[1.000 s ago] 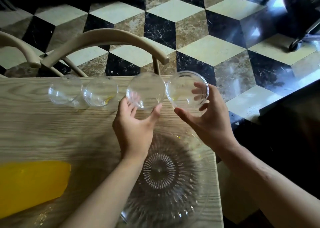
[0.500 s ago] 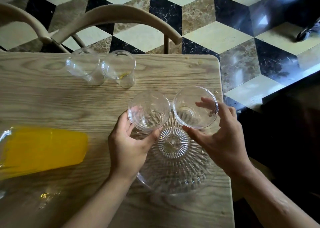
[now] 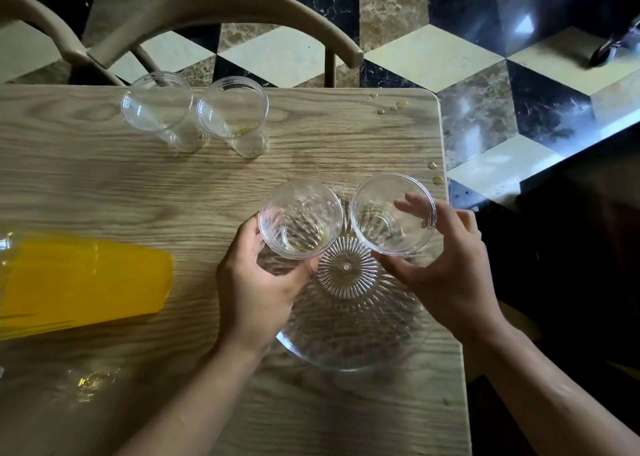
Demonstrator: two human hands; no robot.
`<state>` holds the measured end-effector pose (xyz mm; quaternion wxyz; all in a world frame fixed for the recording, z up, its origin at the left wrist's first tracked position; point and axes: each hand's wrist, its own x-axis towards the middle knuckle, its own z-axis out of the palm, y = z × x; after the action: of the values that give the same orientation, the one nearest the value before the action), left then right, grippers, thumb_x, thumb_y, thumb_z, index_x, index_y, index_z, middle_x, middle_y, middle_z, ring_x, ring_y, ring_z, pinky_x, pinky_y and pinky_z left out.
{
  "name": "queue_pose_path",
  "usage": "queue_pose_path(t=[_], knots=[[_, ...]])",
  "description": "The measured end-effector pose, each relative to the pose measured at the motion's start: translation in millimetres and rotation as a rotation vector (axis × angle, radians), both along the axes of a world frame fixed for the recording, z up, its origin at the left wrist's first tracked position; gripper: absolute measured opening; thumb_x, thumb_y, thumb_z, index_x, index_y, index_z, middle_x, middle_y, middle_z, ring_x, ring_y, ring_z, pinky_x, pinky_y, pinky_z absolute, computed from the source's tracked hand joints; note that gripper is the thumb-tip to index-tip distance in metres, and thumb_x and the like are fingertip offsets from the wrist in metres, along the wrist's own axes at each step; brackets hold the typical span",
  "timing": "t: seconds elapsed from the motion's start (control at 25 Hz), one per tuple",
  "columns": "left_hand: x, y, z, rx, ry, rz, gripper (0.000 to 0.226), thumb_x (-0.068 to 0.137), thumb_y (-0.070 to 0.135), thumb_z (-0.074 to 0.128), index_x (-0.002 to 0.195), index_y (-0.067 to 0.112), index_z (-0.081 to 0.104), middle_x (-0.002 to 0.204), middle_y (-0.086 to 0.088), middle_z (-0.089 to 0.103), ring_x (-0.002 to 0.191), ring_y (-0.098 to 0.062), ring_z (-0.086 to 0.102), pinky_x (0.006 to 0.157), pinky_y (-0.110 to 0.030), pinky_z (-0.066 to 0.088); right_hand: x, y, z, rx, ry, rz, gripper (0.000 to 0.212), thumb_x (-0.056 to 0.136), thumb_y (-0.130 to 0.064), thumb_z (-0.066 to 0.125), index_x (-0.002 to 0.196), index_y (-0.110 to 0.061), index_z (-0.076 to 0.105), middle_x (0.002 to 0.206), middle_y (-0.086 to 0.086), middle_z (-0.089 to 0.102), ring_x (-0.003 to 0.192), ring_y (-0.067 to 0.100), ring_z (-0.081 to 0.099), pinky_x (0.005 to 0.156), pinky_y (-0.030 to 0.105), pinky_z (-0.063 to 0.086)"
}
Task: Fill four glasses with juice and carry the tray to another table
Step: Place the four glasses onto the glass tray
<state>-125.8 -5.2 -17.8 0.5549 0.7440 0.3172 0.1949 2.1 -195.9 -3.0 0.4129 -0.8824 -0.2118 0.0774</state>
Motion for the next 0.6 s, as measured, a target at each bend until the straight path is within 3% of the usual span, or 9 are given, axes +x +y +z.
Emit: queue_pose_path(t=[0.16, 0.32, 0.6], knots=[[0.4, -3.5, -0.4, -0.023, -0.015, -0.009, 0.072, 0.064, 0.038, 0.092, 0.128, 0.033, 0.059, 0.117, 0.038, 0.069, 0.118, 0.006, 0.066, 0.100, -0.015, 0.048, -2.4, 2.0, 0.2, -0.011, 0.022, 0.005, 0.076, 0.059, -0.046, 0.084, 0.128, -0.025, 0.063, 0.123, -0.019, 0.065, 0.113, 0.013, 0.050, 0.103, 0.049, 0.041], [0.7, -5.5, -3.4, -0.029, -0.019, -0.027, 0.075, 0.067, 0.009, 0.096, 0.127, 0.029, 0.056, 0.114, 0.043, 0.067, 0.114, 0.016, 0.063, 0.096, -0.005, 0.046, -0.8, -1.0, -1.9, -0.022, 0.056, -0.003, 0.076, 0.058, -0.048, 0.082, 0.129, -0.030, 0.062, 0.125, -0.011, 0.065, 0.115, 0.014, 0.049, 0.104, 0.045, 0.040], [1.9, -6.4, -1.5, -0.096, -0.056, -0.032, 0.073, 0.066, 0.009, 0.091, 0.128, 0.026, 0.055, 0.128, 0.016, 0.064, 0.120, 0.013, 0.062, 0.101, -0.009, 0.046, -1.9, -0.1, -0.7, -0.023, 0.049, 0.001, 0.076, 0.058, -0.046, 0.084, 0.128, -0.026, 0.062, 0.122, -0.018, 0.063, 0.109, 0.011, 0.048, 0.100, 0.051, 0.043]])
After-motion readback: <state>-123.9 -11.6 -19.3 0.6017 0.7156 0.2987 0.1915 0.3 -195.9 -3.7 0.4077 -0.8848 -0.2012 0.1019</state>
